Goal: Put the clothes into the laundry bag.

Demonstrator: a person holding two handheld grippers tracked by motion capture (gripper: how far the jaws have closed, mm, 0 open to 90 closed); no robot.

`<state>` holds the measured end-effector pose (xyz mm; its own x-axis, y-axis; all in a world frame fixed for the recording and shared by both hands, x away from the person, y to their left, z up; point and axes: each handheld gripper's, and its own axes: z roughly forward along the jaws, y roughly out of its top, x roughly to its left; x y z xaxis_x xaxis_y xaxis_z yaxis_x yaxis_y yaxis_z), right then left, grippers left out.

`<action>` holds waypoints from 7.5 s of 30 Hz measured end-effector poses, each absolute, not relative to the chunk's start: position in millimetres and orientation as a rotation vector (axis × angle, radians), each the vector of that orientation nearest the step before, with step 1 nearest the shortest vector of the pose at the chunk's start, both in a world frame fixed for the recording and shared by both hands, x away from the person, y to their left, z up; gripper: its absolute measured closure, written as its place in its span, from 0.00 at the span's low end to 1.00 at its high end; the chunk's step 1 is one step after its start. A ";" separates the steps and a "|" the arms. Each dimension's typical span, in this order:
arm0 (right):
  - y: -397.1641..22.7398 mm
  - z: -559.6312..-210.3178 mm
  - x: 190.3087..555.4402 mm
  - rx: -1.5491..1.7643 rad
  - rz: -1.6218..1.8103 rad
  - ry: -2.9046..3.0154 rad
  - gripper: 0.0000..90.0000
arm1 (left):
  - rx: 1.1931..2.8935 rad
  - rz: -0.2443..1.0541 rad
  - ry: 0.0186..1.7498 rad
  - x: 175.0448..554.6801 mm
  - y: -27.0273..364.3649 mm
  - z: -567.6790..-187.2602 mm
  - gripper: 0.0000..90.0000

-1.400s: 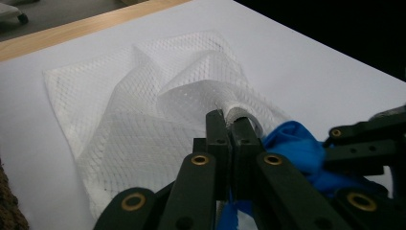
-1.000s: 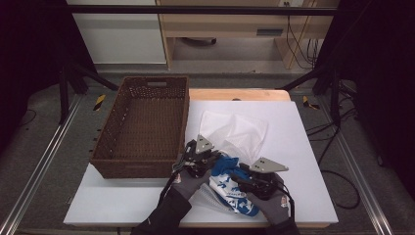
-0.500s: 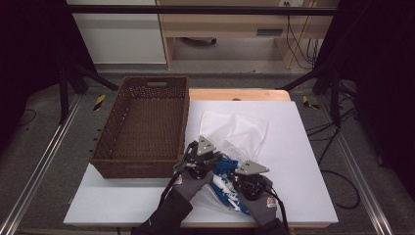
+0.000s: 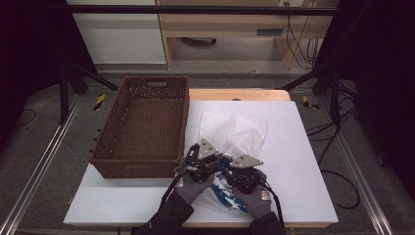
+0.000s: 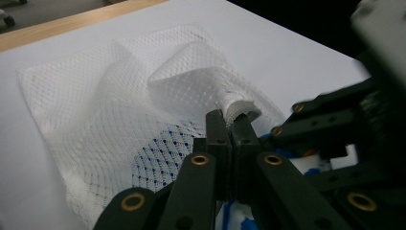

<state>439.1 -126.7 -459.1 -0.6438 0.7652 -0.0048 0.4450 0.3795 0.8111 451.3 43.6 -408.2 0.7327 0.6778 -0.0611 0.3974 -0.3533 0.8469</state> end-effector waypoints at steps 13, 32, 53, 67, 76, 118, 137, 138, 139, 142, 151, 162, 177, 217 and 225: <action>-168.1 -459.5 399.9 1.039 1.318 2.275 0.52 | 1.990 0.376 0.836 453.1 45.7 -415.3 0.98; -125.5 -464.9 451.3 1.085 1.128 2.215 0.80 | 1.977 0.367 0.823 448.1 44.1 -415.0 0.98; -159.3 -477.9 420.3 1.092 1.210 2.265 0.82 | 1.980 0.369 0.846 451.8 47.4 -423.0 0.98; -128.0 -450.6 435.3 1.028 1.169 2.290 0.88 | 1.950 0.372 0.811 447.5 46.3 -405.9 0.98; -131.9 -458.2 447.1 1.089 1.185 2.284 0.69 | 1.955 0.355 0.831 450.0 51.8 -415.5 0.98; -199.5 -448.1 402.3 1.089 1.316 2.160 0.50 | 1.973 0.367 0.836 454.6 50.8 -424.0 0.98; -135.9 -462.7 437.4 1.090 1.180 2.166 0.92 | 1.956 0.372 0.781 448.2 45.9 -417.2 0.98; -133.9 -464.1 441.2 1.094 1.157 2.154 0.91 | 1.956 0.371 0.775 447.4 45.3 -416.7 0.98; -132.0 -467.1 446.4 1.107 1.112 2.130 0.91 | 1.959 0.368 0.771 446.8 45.1 -416.7 0.98; -134.9 -477.5 459.6 1.155 0.993 2.064 0.88 | 1.971 0.359 0.761 444.5 45.2 -419.2 0.98; -160.1 -466.7 447.8 1.182 1.167 2.097 0.69 | 1.970 0.338 0.797 449.1 50.3 -430.3 0.98; -134.7 -469.6 426.3 1.066 1.210 2.306 0.45 | 1.959 0.358 0.810 451.1 52.7 -427.1 0.98; -125.0 -464.9 458.2 1.186 1.158 2.043 0.88 | 1.926 0.348 0.782 445.1 55.4 -416.2 0.98; -116.7 -462.9 462.4 1.213 1.234 2.050 0.94 | 1.930 0.331 0.788 444.4 56.3 -422.2 0.98; -119.4 -476.6 486.9 1.297 1.091 2.000 0.88 | 1.971 0.314 0.804 447.4 53.3 -435.7 0.98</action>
<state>486.9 -119.4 -476.6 -0.4103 0.9119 0.0053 0.4983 0.2193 0.8388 447.4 53.3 -435.7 0.7506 0.6523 -0.1054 0.4083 -0.3325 0.8501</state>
